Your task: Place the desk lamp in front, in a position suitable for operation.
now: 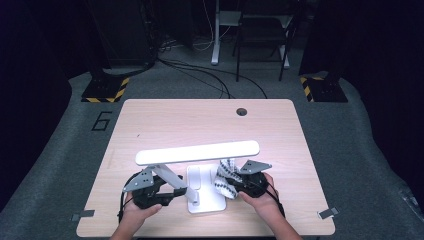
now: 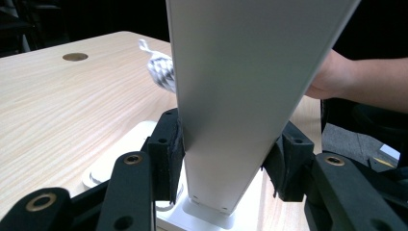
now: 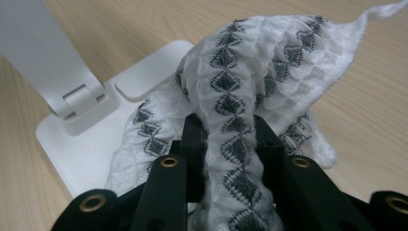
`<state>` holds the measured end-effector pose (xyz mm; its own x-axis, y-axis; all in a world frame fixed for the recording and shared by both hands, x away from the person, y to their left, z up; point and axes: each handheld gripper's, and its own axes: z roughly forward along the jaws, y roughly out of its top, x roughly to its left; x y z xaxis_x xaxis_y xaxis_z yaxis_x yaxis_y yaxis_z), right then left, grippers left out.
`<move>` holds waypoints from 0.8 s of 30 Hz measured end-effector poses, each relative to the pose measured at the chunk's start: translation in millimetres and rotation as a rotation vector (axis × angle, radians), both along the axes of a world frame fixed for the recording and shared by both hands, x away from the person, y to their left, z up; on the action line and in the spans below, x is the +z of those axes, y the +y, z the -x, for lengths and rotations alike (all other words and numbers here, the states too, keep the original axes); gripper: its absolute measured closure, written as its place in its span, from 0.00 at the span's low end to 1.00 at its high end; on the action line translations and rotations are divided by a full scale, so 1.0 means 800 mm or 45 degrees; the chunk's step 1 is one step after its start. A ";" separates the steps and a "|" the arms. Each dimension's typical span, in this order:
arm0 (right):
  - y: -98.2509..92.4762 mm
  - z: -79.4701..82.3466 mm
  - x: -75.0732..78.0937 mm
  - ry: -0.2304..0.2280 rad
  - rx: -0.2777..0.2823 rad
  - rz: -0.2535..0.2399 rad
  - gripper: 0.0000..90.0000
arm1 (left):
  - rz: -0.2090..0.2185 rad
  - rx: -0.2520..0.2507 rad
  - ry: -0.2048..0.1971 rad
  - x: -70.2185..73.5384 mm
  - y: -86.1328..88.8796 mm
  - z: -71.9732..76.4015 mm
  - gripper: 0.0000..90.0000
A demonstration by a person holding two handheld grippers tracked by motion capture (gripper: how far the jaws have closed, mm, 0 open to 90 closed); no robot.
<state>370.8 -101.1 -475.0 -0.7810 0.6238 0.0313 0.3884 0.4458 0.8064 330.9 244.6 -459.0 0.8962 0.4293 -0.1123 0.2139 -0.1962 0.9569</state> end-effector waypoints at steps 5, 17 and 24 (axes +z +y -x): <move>0.011 -0.016 0.009 0.019 -0.005 -0.018 0.80 | -0.006 -0.019 0.001 0.001 0.001 -0.001 0.59; 0.024 -0.063 -0.017 0.072 -0.076 0.034 0.79 | -0.004 -0.029 -0.003 0.000 0.001 -0.001 0.59; 0.029 -0.077 -0.031 0.072 -0.077 0.057 0.79 | -0.003 -0.028 -0.001 0.000 0.001 -0.001 0.59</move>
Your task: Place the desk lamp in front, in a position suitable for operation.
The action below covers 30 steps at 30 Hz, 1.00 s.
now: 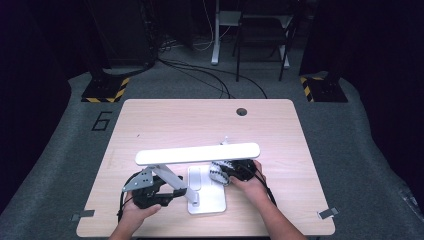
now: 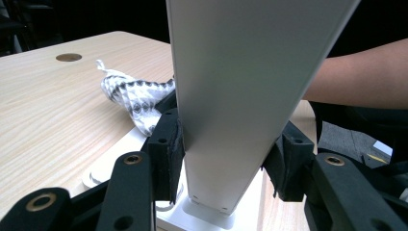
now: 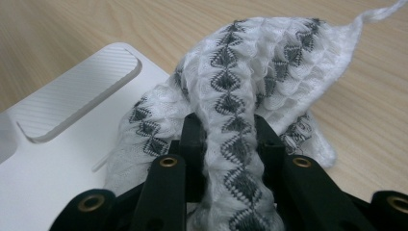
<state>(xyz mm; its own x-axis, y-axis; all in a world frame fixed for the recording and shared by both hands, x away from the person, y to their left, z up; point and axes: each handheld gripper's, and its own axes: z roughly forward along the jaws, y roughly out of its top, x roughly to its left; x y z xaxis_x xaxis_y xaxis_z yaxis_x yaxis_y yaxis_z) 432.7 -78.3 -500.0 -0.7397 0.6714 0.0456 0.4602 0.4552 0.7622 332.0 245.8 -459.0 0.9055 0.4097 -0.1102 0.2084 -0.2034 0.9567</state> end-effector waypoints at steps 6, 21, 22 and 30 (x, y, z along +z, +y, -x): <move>0.002 -0.008 -0.004 -0.011 0.017 -0.005 0.80 | 0.001 -0.009 -0.001 0.000 0.000 -0.001 0.59; 0.015 -0.041 -0.005 0.048 0.050 -0.001 0.80 | -0.017 -0.049 -0.001 0.002 0.001 -0.002 0.59; 0.015 -0.041 -0.005 0.068 0.044 -0.005 0.80 | -0.024 -0.046 -0.002 0.002 0.002 -0.002 0.59; 0.015 -0.048 -0.010 0.096 0.041 -0.016 0.80 | -0.025 -0.048 -0.004 0.002 0.002 -0.002 0.59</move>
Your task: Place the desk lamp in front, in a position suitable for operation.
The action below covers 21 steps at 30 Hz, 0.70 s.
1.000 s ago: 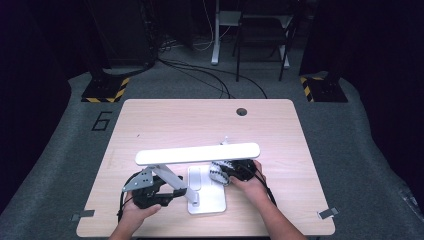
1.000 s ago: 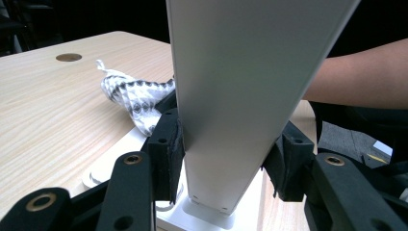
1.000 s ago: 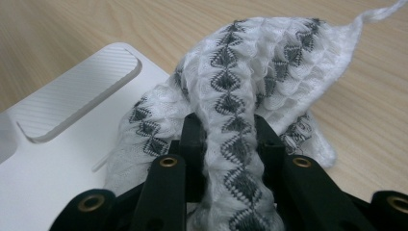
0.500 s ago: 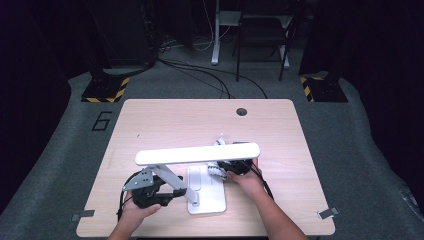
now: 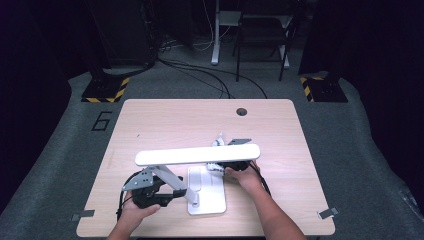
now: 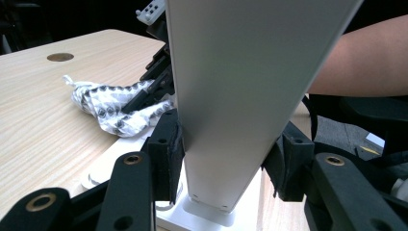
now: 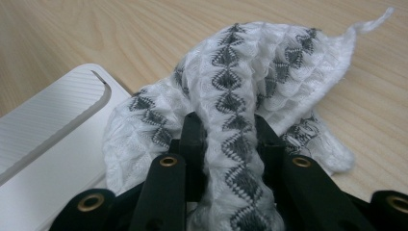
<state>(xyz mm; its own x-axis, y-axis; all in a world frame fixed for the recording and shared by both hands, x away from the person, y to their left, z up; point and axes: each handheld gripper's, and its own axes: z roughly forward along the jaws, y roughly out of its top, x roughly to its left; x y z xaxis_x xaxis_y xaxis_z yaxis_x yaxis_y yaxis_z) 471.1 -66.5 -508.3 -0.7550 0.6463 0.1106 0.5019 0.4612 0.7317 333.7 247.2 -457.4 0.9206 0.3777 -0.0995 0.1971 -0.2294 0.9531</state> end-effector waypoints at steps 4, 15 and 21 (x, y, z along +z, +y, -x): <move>0.008 -0.003 0.002 -0.031 0.017 0.054 0.80 | -0.002 0.000 0.000 0.000 0.000 0.000 0.59; 0.023 -0.008 -0.003 -0.030 0.027 0.140 0.82 | 0.026 0.007 0.004 -0.002 0.001 0.000 0.59; 0.035 -0.009 -0.002 0.015 0.030 0.131 0.82 | 0.017 0.018 0.008 -0.002 0.001 0.000 0.60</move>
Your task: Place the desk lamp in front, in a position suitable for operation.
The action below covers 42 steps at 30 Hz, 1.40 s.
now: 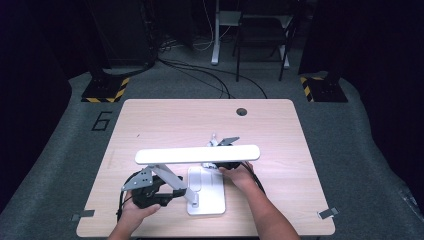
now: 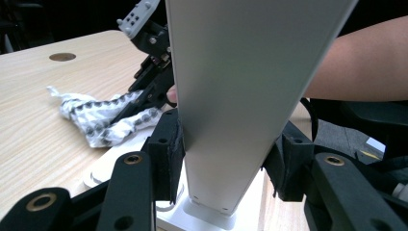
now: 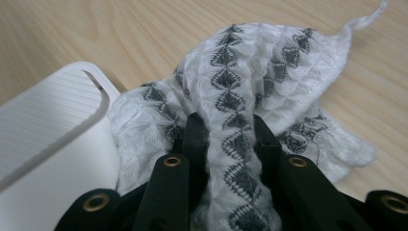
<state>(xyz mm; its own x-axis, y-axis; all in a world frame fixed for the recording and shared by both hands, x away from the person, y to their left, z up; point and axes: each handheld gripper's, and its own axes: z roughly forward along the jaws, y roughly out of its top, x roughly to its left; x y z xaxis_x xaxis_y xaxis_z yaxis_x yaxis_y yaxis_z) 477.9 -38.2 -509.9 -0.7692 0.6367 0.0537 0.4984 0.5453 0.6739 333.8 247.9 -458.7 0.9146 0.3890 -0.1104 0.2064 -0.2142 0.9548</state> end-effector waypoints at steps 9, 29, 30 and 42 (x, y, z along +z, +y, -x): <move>0.040 0.001 -0.003 -0.008 0.016 -0.044 0.83 | -0.002 0.009 0.003 0.000 0.001 0.000 0.60; 0.098 0.004 -0.003 -0.053 0.044 -0.019 0.83 | -0.002 0.016 0.011 0.001 -0.002 0.001 0.60; 0.099 0.004 -0.001 -0.035 0.051 0.002 0.83 | -0.003 0.015 0.011 0.001 -0.002 0.001 0.60; 0.119 0.008 0.000 -0.068 0.104 0.021 0.82 | 0.000 0.027 0.012 0.001 -0.002 0.003 0.60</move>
<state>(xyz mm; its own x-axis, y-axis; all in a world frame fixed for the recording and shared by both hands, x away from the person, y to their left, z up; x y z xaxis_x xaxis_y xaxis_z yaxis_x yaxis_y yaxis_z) 471.7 57.3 -509.8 -0.8200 0.5724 0.0014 0.4157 0.5938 0.6890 331.5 246.6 -458.2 0.9052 0.4080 -0.1191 0.2198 -0.2094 0.9528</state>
